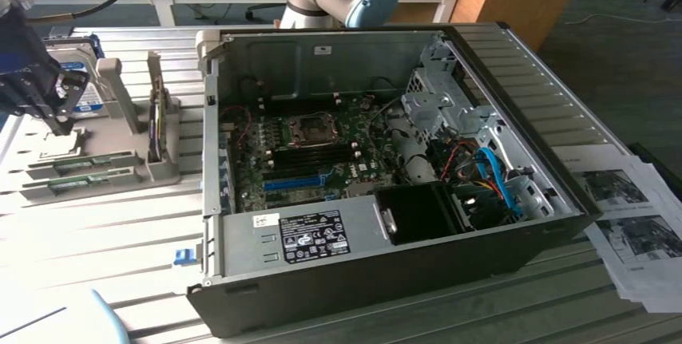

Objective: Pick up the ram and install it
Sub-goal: 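Pick up the ram and move it above insertion slot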

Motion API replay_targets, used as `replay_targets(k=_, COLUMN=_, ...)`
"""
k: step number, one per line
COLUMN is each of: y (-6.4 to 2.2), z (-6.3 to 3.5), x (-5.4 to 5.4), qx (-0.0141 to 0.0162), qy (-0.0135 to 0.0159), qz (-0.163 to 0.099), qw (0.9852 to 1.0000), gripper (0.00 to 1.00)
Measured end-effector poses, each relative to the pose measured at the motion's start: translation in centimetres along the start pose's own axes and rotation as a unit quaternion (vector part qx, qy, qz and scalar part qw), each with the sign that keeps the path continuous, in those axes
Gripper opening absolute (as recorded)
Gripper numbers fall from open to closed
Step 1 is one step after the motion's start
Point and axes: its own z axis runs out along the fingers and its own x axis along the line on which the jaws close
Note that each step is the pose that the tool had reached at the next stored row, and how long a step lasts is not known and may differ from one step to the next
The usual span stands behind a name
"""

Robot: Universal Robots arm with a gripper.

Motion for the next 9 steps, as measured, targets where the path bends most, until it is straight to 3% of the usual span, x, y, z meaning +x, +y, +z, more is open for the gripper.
replay_targets(k=9, y=-0.1, z=0.01, x=-0.01, qx=0.0, qy=-0.0001, qz=0.0, qw=1.0, gripper=0.09)
